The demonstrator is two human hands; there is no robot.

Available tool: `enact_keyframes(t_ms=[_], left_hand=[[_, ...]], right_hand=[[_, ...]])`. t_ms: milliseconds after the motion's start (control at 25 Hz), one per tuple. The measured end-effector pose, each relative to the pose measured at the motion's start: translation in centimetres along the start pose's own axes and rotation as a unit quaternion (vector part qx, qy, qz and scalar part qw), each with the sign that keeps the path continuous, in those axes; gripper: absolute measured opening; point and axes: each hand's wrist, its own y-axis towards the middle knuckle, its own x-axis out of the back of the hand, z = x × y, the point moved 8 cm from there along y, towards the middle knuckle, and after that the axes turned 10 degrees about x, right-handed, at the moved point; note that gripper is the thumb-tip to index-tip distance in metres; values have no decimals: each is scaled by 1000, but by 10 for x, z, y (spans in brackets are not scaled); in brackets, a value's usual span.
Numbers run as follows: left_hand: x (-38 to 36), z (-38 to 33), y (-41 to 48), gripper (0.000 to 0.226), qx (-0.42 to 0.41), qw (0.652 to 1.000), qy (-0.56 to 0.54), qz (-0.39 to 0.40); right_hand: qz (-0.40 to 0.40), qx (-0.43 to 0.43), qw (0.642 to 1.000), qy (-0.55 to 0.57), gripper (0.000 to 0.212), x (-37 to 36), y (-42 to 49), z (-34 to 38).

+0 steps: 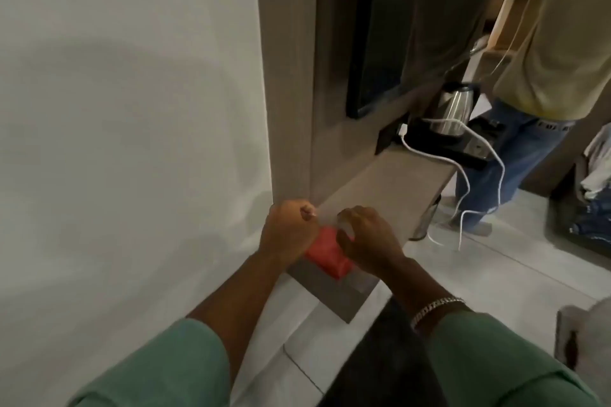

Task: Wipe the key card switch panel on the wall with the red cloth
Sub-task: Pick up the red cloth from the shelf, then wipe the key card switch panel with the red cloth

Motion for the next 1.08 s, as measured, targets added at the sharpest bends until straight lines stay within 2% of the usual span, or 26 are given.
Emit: enact_keyframes(t_ms=[40,120,200,240,280,400,520,600,680,800,960,1080], left_hand=[[-18,22,8,21,46,999,16,9],[-53,67,18,42,194,980,-14,42],[-87,100,13,55,344,914,-166,133],[-98,105,12,51,379,883,-231,154],[-103,108,17,45,387,869,-265,159],[-110,118,28,37,378,874,-273,137],[-116,127,16,38,400,849,-312,148],[-108,124,7,34,391,848,-321,161],[-89,117,1,28,360,862,-320,157],[-35,102,-17,25,307,883,-324,144],[61,79,-59,27,224,896,-353,153],[158,63,-100,27,148,932,-320,82]], right_hand=[[25,-1,1000,4,43,-22,1,-9],[58,0,998,-5,51,-61,1,-21],[68,-4,998,15,55,-89,-7,-26],[61,-2,998,24,56,-99,-12,-29],[47,2,998,30,56,-105,-16,-32],[23,16,998,52,54,-110,-25,-35],[15,38,996,76,52,-108,-35,-27],[5,40,996,80,58,-99,-38,-16],[-8,34,995,94,75,-88,-37,2],[-12,67,989,130,94,-69,-36,52],[-105,165,972,133,80,-28,-35,147],[-168,209,950,158,74,1,-35,232]])
